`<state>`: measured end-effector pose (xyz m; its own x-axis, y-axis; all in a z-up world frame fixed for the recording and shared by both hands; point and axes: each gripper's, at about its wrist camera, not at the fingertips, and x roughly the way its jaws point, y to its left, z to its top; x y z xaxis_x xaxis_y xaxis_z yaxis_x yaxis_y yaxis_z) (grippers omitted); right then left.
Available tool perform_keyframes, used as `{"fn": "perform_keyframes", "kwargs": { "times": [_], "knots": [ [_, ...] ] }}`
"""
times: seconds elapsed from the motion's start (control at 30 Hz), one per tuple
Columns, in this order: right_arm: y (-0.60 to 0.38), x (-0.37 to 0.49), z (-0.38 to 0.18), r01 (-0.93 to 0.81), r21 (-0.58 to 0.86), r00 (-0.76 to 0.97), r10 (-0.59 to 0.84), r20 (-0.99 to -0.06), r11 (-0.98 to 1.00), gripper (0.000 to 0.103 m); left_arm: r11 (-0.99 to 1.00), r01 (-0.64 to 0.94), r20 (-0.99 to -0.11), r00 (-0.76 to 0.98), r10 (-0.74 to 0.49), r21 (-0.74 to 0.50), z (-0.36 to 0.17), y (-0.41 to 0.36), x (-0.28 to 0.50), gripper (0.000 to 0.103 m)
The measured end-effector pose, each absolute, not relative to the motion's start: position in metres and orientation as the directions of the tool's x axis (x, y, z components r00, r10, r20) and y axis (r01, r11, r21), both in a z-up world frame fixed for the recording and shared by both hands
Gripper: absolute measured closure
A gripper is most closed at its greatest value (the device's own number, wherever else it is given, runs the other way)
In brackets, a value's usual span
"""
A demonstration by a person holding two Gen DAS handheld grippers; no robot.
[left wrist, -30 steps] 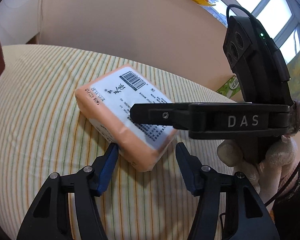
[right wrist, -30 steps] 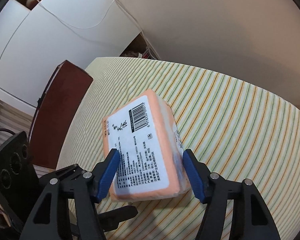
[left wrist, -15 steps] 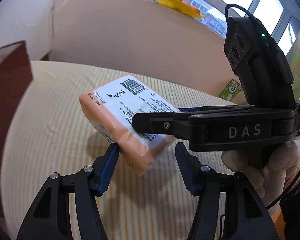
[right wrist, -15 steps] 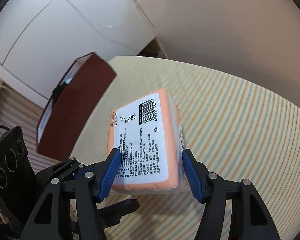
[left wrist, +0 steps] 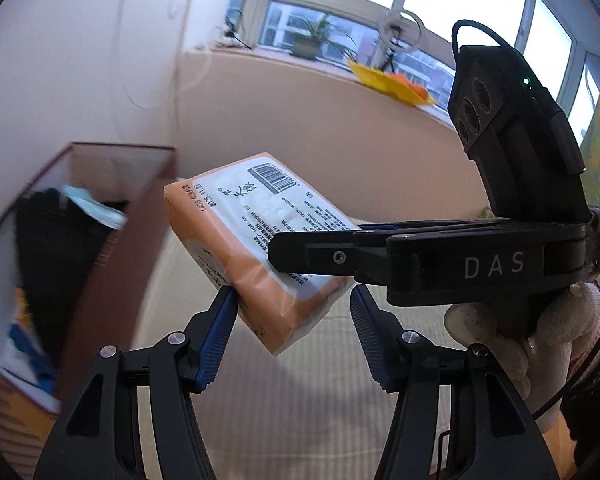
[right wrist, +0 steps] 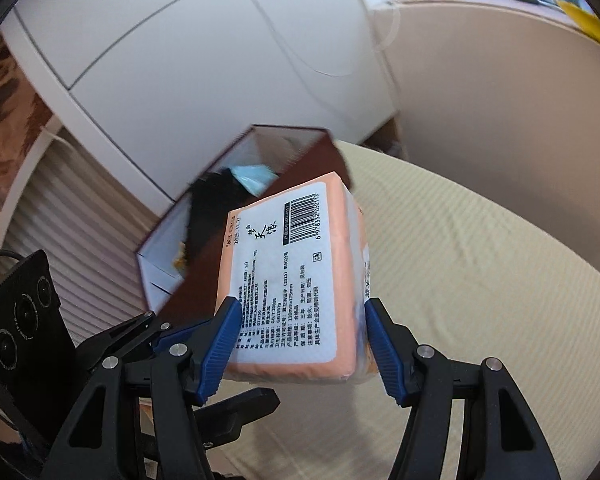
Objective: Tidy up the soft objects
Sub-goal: 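Carry the tissue pack with both tools into the box and open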
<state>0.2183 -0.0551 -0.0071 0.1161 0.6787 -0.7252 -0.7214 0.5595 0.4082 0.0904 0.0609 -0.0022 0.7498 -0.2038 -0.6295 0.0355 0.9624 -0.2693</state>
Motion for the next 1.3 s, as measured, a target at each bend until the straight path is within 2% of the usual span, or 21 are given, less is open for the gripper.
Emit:
{"fn": "perform_keyframes", "kwargs": {
  "times": [0.23, 0.67, 1.3],
  "knots": [
    [0.005, 0.204, 0.012, -0.776, 0.394, 0.089, 0.704, -0.705, 0.492, 0.043, 0.971, -0.029, -0.606, 0.785, -0.126, -0.238, 0.009, 0.106, 0.068, 0.046],
    [0.095, 0.194, 0.015, -0.839, 0.37, 0.023, 0.705, -0.709, 0.399, 0.043, 0.97, -0.149, -0.618, 0.787, -0.002, -0.193, 0.014, 0.174, 0.071, 0.046],
    [0.139, 0.212, -0.007, -0.84, 0.342, 0.032, 0.668, -0.743, 0.421, 0.043, 0.964, -0.206, -0.659, 0.75, 0.046, -0.168, -0.006, 0.206, 0.095, 0.046]
  ]
}}
